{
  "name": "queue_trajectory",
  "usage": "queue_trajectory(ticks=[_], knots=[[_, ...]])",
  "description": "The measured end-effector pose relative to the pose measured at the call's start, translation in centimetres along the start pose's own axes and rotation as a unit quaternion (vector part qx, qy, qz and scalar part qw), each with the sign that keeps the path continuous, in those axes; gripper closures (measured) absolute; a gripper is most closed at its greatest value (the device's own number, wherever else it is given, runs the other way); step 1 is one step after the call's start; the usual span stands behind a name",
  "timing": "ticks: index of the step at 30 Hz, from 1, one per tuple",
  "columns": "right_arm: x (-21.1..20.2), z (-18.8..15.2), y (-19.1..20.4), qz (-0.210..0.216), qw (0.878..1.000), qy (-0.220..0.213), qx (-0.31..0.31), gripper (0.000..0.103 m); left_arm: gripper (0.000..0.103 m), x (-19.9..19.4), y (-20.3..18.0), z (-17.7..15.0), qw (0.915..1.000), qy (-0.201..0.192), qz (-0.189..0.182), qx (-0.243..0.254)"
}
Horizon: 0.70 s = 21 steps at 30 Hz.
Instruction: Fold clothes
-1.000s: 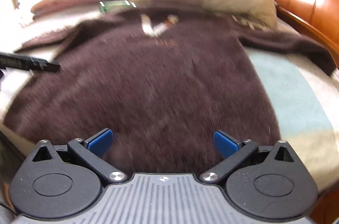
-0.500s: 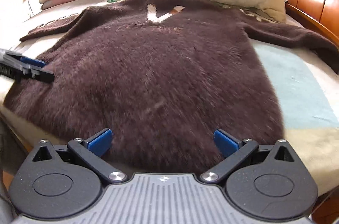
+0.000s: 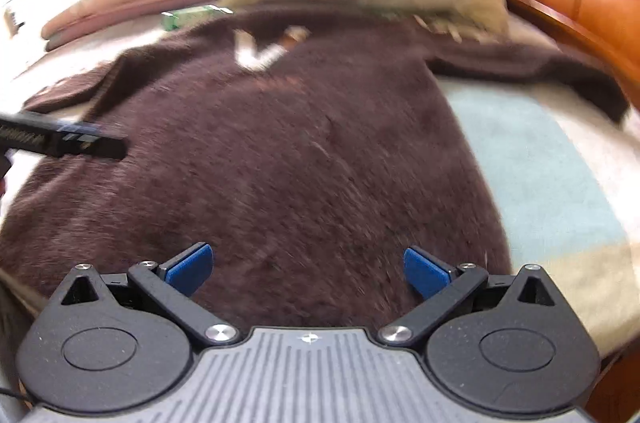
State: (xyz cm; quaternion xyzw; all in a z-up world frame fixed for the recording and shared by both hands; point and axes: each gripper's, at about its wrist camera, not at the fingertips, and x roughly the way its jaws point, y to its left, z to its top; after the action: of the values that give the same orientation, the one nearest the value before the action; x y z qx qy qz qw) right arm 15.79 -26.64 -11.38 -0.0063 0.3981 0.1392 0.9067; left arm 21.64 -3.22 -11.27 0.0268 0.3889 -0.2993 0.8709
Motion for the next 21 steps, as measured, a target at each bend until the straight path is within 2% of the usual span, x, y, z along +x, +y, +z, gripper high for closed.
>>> queue_trajectory(ticks=[3, 6, 10, 12, 14, 17, 19, 20, 21], knots=[[-0.4, -0.6, -0.7, 0.008, 1.0, -0.009, 0.024, 0.0, 0.017, -0.1, 0.8, -1.0, 0.9999, 0.003, -0.004, -0.014], [-0.1, 1.7, -0.3, 0.026, 0.999, -0.035, 0.028, 0.0, 0.017, -0.9, 0.9, -0.1, 0.9998, 0.002, -0.002, -0.022], [0.4, 4.9, 0.3, 0.05, 0.996, -0.07, 0.032, 0.0, 0.017, -1.6, 1.0, 3.3, 0.9986, -0.048, 0.009, -0.018], [2.8, 7.9, 1.2, 0.054, 0.995, -0.081, 0.024, 0.0, 0.016, -1.0, 1.4, 5.6, 0.9971, -0.072, 0.021, -0.016], [6.1, 11.0, 2.2, 0.043, 0.996, -0.08, 0.018, 0.0, 0.016, 0.4, 2.1, 7.9, 0.9966, -0.079, 0.022, -0.009], [11.0, 13.7, 3.1, 0.037, 0.999, -0.026, 0.025, 0.0, 0.016, 3.6, 3.6, 8.9, 0.9983, -0.051, 0.016, -0.022], [13.2, 12.6, 3.1, 0.064, 0.997, 0.015, 0.048, 0.0, 0.016, 5.8, 4.6, 9.3, 0.9989, -0.029, 0.012, -0.033], [13.0, 11.5, 3.6, 0.058, 0.998, -0.013, 0.015, 0.0, 0.016, 6.9, 5.1, 9.5, 0.999, -0.018, 0.01, -0.039], [12.9, 10.8, 4.1, 0.054, 0.998, -0.019, -0.02, 0.0, 0.016, 8.0, 5.6, 9.8, 0.999, -0.007, 0.008, -0.044]])
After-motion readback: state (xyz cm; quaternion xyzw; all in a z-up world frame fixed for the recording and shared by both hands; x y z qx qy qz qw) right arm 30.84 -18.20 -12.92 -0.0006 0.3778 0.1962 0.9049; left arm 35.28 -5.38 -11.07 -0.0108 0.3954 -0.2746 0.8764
